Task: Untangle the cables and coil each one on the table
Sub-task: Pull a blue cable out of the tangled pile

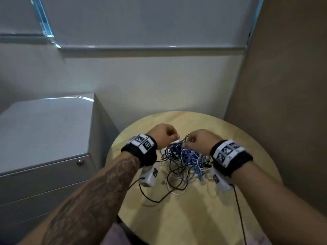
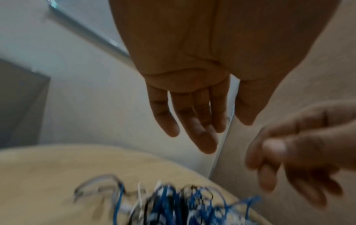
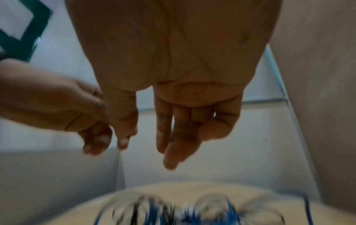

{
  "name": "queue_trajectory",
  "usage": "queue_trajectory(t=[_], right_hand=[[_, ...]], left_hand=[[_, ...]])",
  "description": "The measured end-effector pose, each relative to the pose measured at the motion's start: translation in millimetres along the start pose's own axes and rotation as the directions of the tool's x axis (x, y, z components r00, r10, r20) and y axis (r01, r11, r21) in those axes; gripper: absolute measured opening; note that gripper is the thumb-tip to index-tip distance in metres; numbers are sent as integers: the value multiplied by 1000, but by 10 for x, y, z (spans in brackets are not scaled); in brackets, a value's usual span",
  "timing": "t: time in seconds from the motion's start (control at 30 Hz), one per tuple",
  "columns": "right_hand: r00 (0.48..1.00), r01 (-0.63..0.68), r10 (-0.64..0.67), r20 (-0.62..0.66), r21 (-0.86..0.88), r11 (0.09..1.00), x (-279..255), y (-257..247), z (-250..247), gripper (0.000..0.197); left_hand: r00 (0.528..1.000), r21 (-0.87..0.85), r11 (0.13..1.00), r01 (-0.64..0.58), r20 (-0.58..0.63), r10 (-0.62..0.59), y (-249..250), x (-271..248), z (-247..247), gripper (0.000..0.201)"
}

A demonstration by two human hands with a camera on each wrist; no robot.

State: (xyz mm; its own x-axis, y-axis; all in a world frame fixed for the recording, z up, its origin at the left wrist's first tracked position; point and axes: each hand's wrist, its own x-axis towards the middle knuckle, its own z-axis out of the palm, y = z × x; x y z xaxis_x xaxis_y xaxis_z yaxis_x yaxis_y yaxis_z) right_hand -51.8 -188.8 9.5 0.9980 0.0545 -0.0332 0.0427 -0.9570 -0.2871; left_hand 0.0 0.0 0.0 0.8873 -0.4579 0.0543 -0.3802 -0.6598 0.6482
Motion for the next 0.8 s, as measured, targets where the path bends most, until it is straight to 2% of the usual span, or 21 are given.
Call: queue_trajectory(t=[0.07,0.13,0.2,0.27,0.33,0.37,0.43,0.5,0.57,0.63,0.7,0.73,0.8], right_hand=[[988,-24,36,147,-80,996,79,52,227,34],[985,-50,52,163,-12,999,117,132,450,18],[999,-48,42,34,210,977,171,253,477,9],[994,-10,61,-95,466,885,223,322,460,15],[984,25,102,-147,676,737,219,277,432,16],[981,37,124,-147,778,627,213,218,418,17],[985,39,147,-93,942,334,202,120,432,18],[990,28,138,-37,998,61,206,62,463,17],[996,24,85,-18,997,-69,214,70,459,21],[1000,15,-6,-15,994,-107,223,115,429,30],[997,4,-81,-12,994,-107,230,153,408,37],[994,-3,-109,-9,994,-105,227,158,400,40],[988,7,-155,-20,996,-86,236,168,405,44]], left_hand=[[1000,-31,999,8,-5,-8,-121,90,152,13],[1000,-58,998,3,14,-2,-243,176,319,9],[1000,-127,992,-14,20,16,-295,260,421,19],[999,-231,973,-26,38,36,-337,309,536,32],[994,-331,942,-55,68,82,-320,260,683,40],[992,-392,917,-77,61,109,-302,232,759,40],[992,-523,846,-99,19,127,-280,192,906,44],[992,-570,812,-126,-55,115,-288,154,1031,46],[987,-558,817,-146,-136,83,-328,162,1091,36],[988,-587,797,-145,-130,84,-326,161,1081,31],[989,-634,760,-146,-69,132,-281,166,1063,36],[989,-629,764,-142,-50,142,-263,173,1067,37],[990,-584,800,-140,-76,118,-256,207,1095,27]])
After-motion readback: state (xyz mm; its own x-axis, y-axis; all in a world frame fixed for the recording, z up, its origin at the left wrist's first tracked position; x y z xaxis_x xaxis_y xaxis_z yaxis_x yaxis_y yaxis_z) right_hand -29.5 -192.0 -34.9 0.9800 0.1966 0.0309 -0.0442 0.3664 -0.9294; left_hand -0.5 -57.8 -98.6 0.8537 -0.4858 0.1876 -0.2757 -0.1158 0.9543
